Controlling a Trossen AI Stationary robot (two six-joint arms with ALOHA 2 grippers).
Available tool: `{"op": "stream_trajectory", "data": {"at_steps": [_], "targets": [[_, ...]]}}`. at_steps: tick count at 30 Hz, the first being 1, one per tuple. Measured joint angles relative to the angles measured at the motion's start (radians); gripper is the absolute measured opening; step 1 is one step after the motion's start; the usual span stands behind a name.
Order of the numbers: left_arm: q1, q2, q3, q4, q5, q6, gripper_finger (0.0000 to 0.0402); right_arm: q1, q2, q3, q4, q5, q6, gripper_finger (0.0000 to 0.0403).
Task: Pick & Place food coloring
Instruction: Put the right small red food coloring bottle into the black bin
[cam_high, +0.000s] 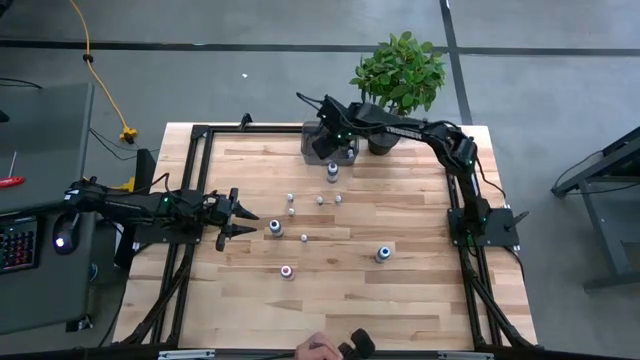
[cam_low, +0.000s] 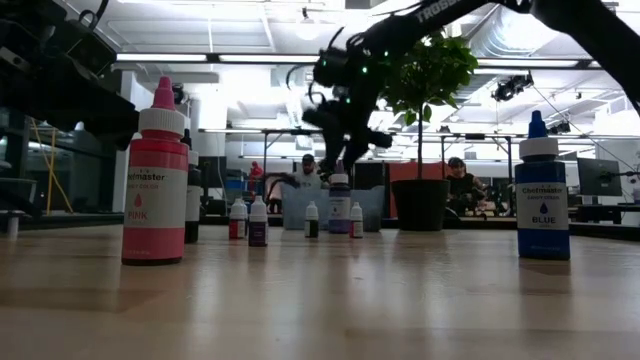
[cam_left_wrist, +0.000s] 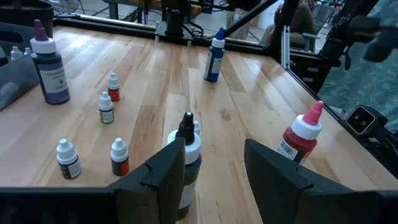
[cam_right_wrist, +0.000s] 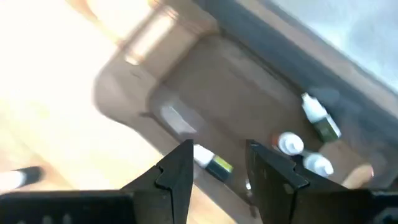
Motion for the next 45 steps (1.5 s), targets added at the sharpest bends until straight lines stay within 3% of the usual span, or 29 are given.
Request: {"op": "stream_trajectory", "data": {"at_steps": [13, 28, 35, 45], "targets": [[0.000, 0.000, 0.000, 0.000, 0.000, 0.000, 0.0163, 0.097, -0.112, 0.000, -0.001, -0.124, -0.063, 0.0136], [0.000, 0.000, 0.000, 0.000, 0.000, 0.000, 0.0163, 0.269, -0.167, -0.003, -0.486, -0.133, -0.044, 0.0136], [0.000, 0.000, 0.000, 0.000, 0.000, 0.000, 0.0163, 0.304, -0.189, -0.170, -0.349, -0.154, -0.033, 0.0136], [0.000, 0.000, 0.000, 0.000, 0.000, 0.000, 0.0163, 0.328, -0.334, -0.567, 0.152, -0.116, -0.026, 0.0136]]}}
